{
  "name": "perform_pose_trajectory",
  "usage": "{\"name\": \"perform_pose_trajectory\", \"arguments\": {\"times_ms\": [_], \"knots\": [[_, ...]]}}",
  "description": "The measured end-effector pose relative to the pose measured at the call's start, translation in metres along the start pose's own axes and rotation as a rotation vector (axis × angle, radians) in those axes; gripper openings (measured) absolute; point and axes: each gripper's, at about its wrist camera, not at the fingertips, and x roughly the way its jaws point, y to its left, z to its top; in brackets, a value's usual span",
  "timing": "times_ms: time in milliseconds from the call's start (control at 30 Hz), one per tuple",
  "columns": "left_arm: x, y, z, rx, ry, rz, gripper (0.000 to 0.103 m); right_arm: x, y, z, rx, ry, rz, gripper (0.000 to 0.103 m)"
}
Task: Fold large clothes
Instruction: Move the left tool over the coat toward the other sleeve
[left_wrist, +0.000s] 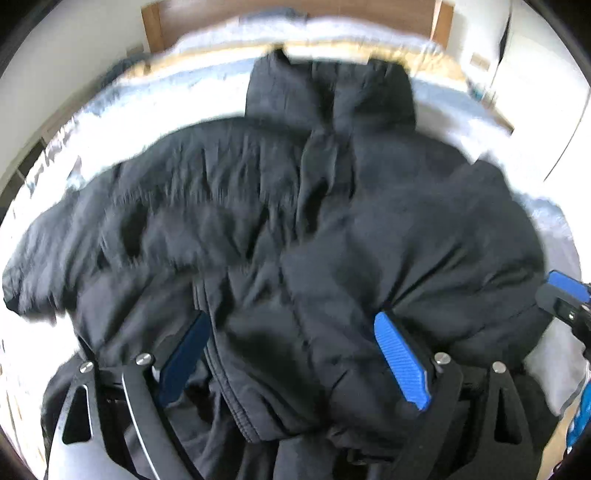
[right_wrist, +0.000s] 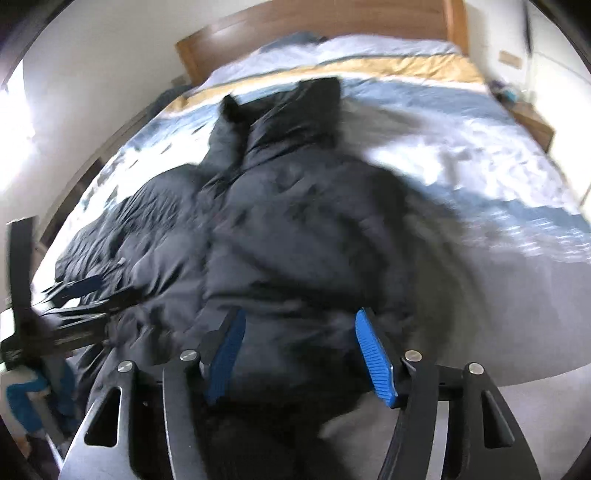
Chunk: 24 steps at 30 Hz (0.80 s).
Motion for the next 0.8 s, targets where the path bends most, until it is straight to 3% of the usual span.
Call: {"name": "perform_pose_trajectory", "arguments": {"times_ms": [67, 300, 800], "knots": [[0.002, 0.008, -0.011, -0.027, 0.023, -0.020, 0.091, 0.012, -0.004, -0.007, 0.020, 0.043, -0.010, 0.062], [-0.047, 0.026, -0.022, 0.008, -0.054, -0.014, 0.091, -0.011, -0.022, -0.023, 0.121, 0.052, -0.168, 0.061], [-0.135, 0.124, -0.035, -0.011, -0.147, -0.019, 0.091, -0.083, 0.059, -0.080, 0.269, 0.046, -0.224, 0.061]]}}
